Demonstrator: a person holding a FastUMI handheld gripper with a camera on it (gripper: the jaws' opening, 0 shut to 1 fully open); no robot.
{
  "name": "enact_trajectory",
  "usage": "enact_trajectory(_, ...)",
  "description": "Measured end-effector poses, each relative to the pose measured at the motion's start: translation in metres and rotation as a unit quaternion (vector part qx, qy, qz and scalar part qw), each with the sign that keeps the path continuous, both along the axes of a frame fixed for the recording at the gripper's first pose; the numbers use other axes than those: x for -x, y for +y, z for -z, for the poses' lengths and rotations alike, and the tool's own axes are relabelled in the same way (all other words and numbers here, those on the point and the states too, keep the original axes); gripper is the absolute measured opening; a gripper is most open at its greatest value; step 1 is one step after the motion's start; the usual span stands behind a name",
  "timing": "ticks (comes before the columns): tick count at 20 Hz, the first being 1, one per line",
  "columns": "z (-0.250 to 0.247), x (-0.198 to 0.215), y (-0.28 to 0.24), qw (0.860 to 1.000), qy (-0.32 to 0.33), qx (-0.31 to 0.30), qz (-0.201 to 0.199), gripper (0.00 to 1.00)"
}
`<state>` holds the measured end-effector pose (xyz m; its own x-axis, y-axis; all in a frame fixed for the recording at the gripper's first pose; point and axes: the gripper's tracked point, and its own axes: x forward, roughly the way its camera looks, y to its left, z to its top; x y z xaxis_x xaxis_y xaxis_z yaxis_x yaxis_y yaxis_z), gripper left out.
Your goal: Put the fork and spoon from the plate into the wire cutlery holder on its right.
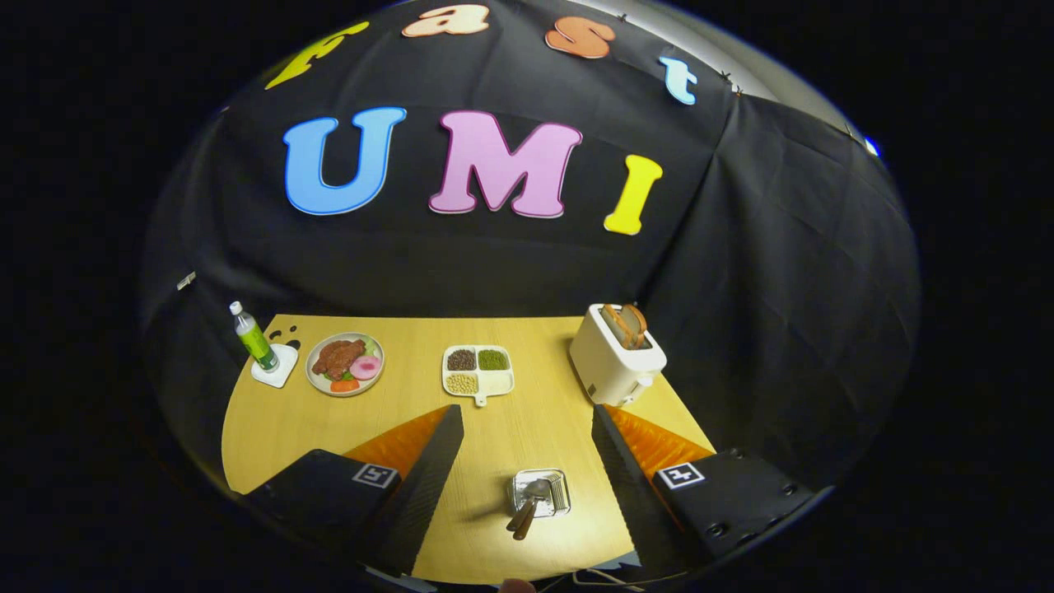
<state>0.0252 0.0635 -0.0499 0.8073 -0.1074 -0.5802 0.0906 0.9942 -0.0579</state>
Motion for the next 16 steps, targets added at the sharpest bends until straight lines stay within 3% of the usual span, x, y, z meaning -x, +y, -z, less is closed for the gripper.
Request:
enact_trajectory(9,-0.049,0.010,-0.017,0.988,-0.147,-0.031,-0.016,0.97)
enact_trajectory(16,-0.027,0.018,-0.062,0.988,-0.148,-0.031,0.021,0.97)
